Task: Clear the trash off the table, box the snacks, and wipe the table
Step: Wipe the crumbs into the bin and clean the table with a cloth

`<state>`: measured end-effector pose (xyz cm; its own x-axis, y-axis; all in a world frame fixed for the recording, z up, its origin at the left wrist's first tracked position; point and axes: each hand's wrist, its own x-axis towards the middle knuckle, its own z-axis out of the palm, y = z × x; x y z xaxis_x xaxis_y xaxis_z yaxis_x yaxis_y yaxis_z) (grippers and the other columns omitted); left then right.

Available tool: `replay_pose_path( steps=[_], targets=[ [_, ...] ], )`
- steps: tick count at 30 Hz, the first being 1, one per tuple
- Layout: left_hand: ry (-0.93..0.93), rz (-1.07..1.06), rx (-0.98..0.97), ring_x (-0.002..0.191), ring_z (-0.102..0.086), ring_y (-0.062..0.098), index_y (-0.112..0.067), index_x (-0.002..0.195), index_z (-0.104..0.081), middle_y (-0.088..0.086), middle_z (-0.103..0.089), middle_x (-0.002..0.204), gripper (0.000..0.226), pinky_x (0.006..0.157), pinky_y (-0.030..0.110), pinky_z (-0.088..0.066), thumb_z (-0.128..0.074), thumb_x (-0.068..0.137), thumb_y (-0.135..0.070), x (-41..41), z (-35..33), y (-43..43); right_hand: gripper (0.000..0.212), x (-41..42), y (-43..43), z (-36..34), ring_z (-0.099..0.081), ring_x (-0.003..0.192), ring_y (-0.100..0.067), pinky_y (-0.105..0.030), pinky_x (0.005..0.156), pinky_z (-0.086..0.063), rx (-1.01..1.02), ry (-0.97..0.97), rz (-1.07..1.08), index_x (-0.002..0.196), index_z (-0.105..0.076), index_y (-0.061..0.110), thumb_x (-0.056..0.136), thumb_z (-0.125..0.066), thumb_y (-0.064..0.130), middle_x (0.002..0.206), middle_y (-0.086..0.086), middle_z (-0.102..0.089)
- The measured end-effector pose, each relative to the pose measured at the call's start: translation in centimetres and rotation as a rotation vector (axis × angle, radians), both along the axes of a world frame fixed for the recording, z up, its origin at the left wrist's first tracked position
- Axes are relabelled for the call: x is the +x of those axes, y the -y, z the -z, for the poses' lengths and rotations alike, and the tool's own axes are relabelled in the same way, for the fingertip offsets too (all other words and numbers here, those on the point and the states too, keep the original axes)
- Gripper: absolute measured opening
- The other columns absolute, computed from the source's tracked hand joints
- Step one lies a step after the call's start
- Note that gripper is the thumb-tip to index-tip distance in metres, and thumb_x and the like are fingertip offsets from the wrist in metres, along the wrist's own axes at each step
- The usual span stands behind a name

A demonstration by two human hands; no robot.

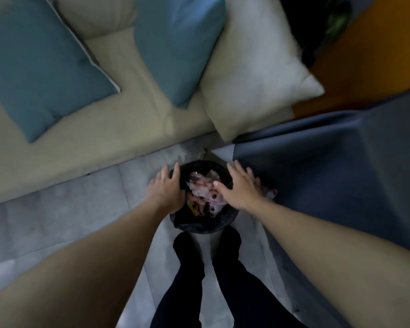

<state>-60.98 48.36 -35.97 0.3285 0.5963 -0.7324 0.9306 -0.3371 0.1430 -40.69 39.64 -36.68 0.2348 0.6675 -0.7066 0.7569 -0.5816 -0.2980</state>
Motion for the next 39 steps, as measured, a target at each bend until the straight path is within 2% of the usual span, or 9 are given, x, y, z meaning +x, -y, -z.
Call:
replay_pose_path(
  steps=[5, 11, 17, 20, 27, 34, 39],
  targets=[
    [0.021, 0.046, 0.11, 0.152, -0.014, 0.033, -0.016, 0.159, 0.007, 0.016, -0.003, 0.166, 0.083, 0.12, 0.046, -0.022, -0.043, 0.1, -0.044, 1.9, -8.8, -1.1, 0.08, 0.6, -0.9, -8.8, -0.007, 0.152, -0.026, -0.048, 0.122, -0.009, 0.128, 0.033, -0.023, 0.158, -0.018, 0.026, 0.094, -0.034, 0.07, 0.167, 0.004, -0.007],
    [0.114, 0.109, 0.256, 0.148, -0.025, 0.035, -0.015, 0.16, 0.001, 0.015, -0.013, 0.164, 0.079, 0.117, 0.046, -0.026, -0.043, 0.1, -0.042, 4.0, -18.6, -1.9, 0.079, 1.0, -0.6, -18.0, -0.007, 0.153, -0.026, -0.048, 0.123, -0.006, 0.262, 0.064, -0.006, 0.158, -0.02, 0.025, 0.095, -0.03, 0.07, 0.167, 0.002, -0.011],
    [0.191, 0.201, 0.389, 0.147, -0.027, 0.032, -0.013, 0.159, -0.004, 0.011, -0.021, 0.162, 0.077, 0.117, 0.044, -0.026, -0.043, 0.099, -0.042, 5.0, -27.0, -1.0, 0.077, 1.7, 1.4, -26.8, -0.005, 0.153, -0.023, -0.044, 0.123, -0.006, 0.382, 0.095, 0.009, 0.158, -0.019, 0.022, 0.097, -0.03, 0.068, 0.167, 0.002, -0.011],
    [0.233, 0.256, 0.434, 0.147, -0.026, 0.031, -0.015, 0.16, -0.005, 0.009, -0.022, 0.162, 0.078, 0.118, 0.043, -0.025, -0.044, 0.098, -0.045, 5.8, -30.1, -0.6, 0.077, 2.3, 2.9, -30.2, -0.006, 0.153, -0.024, -0.047, 0.123, -0.005, 0.43, 0.172, 0.064, 0.158, -0.021, 0.023, 0.097, -0.029, 0.068, 0.167, 0.003, -0.011],
    [0.348, 0.429, 0.452, 0.147, -0.026, 0.032, -0.015, 0.159, -0.005, 0.009, -0.022, 0.162, 0.079, 0.119, 0.045, -0.023, -0.043, 0.098, -0.048, 9.0, -35.5, 2.3, 0.083, 4.4, 9.0, -35.5, -0.001, 0.153, -0.025, -0.054, 0.122, -0.003, 0.434, 0.269, 0.208, 0.159, -0.014, 0.028, 0.092, -0.017, 0.077, 0.167, 0.007, -0.005],
    [0.433, 0.605, 0.422, 0.149, -0.02, 0.032, -0.014, 0.16, -0.002, 0.009, -0.017, 0.164, 0.076, 0.121, 0.046, -0.019, -0.034, 0.1, -0.05, 15.0, -39.1, 6.8, 0.082, 7.4, 16.1, -38.9, 0.003, 0.154, -0.025, -0.054, 0.122, 0.0, 0.432, 0.31, 0.382, 0.159, -0.011, 0.029, 0.093, -0.017, 0.077, 0.167, 0.008, -0.002],
    [0.462, 0.685, 0.372, 0.152, -0.011, 0.03, -0.017, 0.16, 0.004, 0.005, -0.008, 0.167, 0.079, 0.123, 0.046, -0.015, -0.035, 0.101, -0.053, 20.4, -41.1, 10.7, 0.082, 10.6, 21.4, -40.0, -0.004, 0.153, -0.026, -0.054, 0.122, -0.005, 0.479, 0.377, 0.478, 0.159, -0.014, 0.028, 0.093, -0.019, 0.077, 0.167, 0.006, -0.007]
  ],
)
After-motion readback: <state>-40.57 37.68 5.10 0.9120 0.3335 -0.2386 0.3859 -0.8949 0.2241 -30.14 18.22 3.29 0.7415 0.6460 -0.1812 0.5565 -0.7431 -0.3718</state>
